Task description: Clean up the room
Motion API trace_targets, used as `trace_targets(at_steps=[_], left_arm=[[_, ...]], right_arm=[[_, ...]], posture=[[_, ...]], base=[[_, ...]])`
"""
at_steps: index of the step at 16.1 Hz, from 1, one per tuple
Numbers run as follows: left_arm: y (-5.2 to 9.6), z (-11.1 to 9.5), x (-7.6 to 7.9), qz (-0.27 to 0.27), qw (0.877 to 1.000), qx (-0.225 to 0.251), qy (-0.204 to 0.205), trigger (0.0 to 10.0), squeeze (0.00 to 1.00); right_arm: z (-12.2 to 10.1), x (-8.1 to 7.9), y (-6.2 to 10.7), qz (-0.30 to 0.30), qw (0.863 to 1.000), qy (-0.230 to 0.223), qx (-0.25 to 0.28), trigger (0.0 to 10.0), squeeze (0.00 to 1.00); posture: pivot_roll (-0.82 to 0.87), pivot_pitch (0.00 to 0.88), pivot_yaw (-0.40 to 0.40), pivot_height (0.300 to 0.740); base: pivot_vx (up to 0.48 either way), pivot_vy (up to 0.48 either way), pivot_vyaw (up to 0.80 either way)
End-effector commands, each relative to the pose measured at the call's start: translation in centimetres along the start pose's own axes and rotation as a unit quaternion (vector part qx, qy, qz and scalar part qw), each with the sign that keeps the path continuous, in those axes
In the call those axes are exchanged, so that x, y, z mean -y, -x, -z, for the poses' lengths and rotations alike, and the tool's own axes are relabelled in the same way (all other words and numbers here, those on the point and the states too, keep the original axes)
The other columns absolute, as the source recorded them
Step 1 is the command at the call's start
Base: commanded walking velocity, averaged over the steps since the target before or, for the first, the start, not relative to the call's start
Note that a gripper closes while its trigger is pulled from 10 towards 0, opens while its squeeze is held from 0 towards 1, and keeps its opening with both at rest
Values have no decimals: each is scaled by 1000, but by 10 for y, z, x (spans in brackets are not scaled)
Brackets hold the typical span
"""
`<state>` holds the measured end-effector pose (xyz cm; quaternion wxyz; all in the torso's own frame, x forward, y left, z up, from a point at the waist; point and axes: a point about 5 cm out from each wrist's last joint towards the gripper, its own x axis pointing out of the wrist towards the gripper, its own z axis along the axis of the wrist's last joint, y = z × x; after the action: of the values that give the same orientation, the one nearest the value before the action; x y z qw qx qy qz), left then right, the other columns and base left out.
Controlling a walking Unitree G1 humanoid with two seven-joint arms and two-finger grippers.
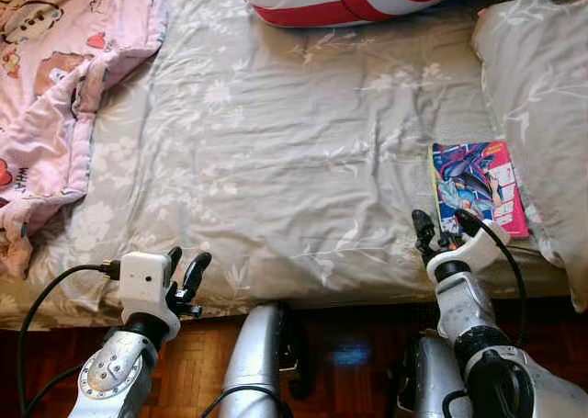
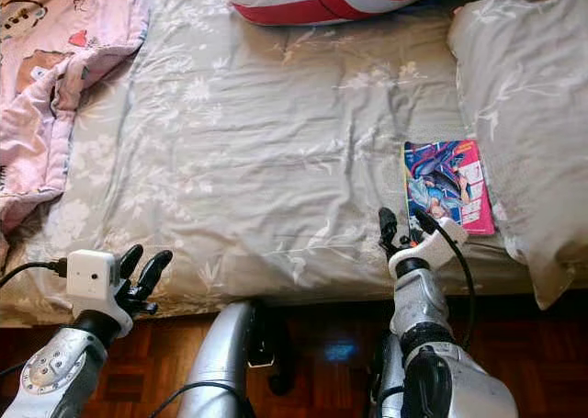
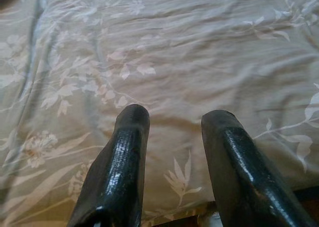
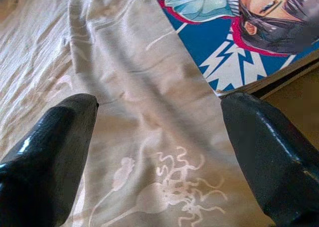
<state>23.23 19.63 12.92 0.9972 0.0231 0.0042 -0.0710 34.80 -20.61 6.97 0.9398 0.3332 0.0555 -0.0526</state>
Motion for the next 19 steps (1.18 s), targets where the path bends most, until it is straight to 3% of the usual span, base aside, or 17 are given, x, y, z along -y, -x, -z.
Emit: trace_targets(at_steps=[1,5,11,14,15,17,19], left_arm=[[7,8,-5,-11,1000,-26,-7,10000,0],[4,9,-2,-7,1000,-24,-1,10000,0],[-3,14,2,-5,1000,-23,7,10000,0],[-8,22,3,-9,999,-28,16,10000,0],[-12,37,3,-19,999,-40,26,10000,0],[-18,49,5,-27,998,-52,38,10000,0],[-29,69,7,-29,995,-77,49,10000,0]], right_arm=[[14,1,4,-1,1000,-2,-27,10000,0],[12,11,8,18,1000,10,-17,10000,0],[-19,49,19,111,992,25,51,10000,0],[-8,42,20,84,991,96,32,10000,0],[9,33,24,44,989,142,21,10000,0],[20,27,30,12,982,186,18,10000,0],[25,29,38,11,982,183,39,10000,0]], posture=[[257,397,167,612],[250,387,164,612],[223,362,151,612],[198,330,135,612],[164,288,117,612],[142,234,105,612],[107,157,87,642]], base=[[0,0,0],[0,0,0],[0,0,0],[0,0,0],[0,0,0],[0,0,0],[0,0,0]])
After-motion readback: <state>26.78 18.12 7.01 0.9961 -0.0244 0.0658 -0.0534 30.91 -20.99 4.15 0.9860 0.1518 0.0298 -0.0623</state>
